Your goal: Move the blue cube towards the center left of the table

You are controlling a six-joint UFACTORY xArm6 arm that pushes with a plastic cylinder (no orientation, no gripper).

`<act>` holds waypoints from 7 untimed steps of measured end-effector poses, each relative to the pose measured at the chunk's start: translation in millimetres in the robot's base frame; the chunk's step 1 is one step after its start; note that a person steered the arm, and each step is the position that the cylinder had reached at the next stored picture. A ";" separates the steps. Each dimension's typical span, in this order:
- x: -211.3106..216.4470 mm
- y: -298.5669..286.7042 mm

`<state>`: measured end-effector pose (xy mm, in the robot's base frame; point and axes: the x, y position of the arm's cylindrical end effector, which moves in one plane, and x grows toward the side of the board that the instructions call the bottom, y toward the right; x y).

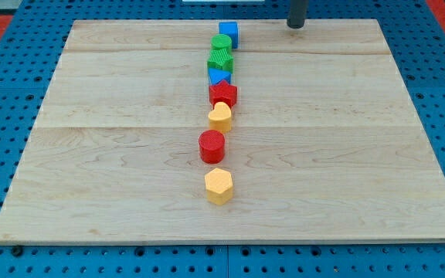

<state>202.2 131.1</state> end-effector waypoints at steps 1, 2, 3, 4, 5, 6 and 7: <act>0.0 0.0; 0.0 -0.1; 0.0 13.8; 0.0 14.7; -3.1 13.7; -9.8 15.4; -3.2 4.8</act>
<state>199.1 136.0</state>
